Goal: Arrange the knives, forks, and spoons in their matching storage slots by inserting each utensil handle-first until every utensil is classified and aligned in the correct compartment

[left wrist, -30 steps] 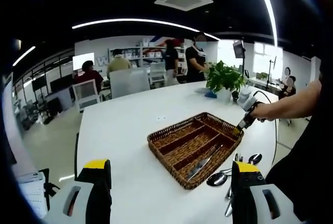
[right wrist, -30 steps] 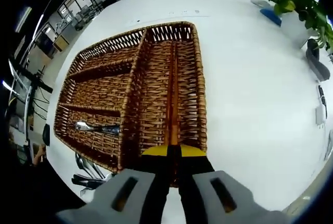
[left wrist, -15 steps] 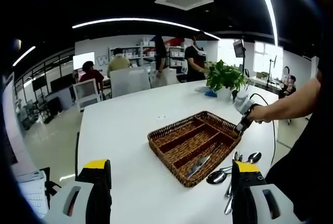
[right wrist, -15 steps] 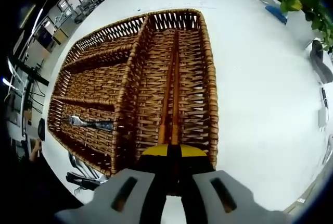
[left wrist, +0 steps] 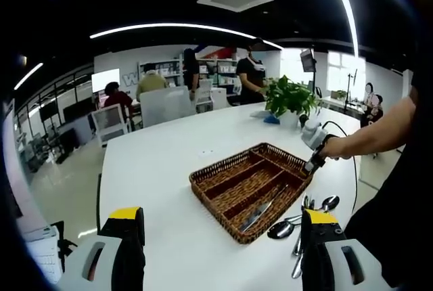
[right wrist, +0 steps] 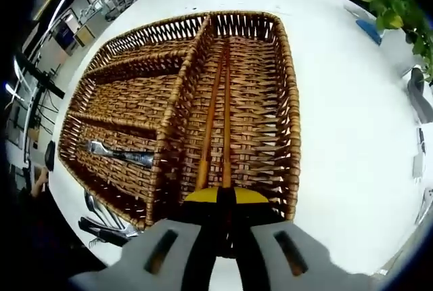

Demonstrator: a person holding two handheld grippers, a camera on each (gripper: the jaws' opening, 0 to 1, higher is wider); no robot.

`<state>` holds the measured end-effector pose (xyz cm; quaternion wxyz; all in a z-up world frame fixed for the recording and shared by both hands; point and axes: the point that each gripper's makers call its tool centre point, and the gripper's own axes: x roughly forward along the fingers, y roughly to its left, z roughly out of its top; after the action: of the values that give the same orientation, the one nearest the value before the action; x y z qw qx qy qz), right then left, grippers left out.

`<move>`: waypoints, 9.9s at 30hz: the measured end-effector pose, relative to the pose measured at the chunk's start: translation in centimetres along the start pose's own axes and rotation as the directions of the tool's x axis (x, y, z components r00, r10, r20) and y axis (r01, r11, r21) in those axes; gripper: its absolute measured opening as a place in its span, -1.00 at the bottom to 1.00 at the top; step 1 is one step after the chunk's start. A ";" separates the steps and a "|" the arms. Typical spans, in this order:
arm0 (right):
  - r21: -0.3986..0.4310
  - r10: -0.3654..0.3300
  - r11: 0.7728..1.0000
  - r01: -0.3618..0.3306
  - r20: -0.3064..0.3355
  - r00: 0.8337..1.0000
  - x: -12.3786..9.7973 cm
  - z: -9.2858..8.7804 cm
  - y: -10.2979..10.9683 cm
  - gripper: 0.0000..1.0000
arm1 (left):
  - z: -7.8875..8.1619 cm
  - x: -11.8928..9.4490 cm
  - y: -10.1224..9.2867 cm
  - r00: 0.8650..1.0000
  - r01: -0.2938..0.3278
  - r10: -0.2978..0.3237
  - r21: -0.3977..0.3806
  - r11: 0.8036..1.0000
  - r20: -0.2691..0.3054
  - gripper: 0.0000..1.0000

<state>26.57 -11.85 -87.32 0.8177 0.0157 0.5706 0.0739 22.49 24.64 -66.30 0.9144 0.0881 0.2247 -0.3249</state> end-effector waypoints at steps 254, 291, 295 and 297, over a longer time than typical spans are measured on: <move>-0.583 0.447 0.798 -0.153 0.402 0.799 -18.6 -2.7 2.0 0.87 | -16.9 9.5 -19.0 0.795 0.480 -0.297 0.249 0.841 -0.529 -1.00; -0.603 0.461 0.780 -0.169 0.369 0.807 -17.8 -2.9 2.6 0.82 | -17.9 10.0 -18.8 0.788 0.526 -0.296 0.341 0.779 -0.539 -0.91; -0.604 0.465 0.777 -0.176 0.362 0.808 -17.6 -2.9 2.8 0.82 | -17.7 10.1 -18.5 0.795 0.516 -0.275 0.365 0.775 -0.540 -0.91; -0.606 0.465 0.776 -0.175 0.362 0.808 -17.6 -2.8 3.0 0.82 | -17.7 10.1 -18.5 0.794 0.516 -0.271 0.367 0.774 -0.544 -0.91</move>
<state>17.67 -11.53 -71.62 0.8786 -0.0989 0.2854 0.3699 11.41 10.14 -86.97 0.6873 0.3443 0.3573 -0.5305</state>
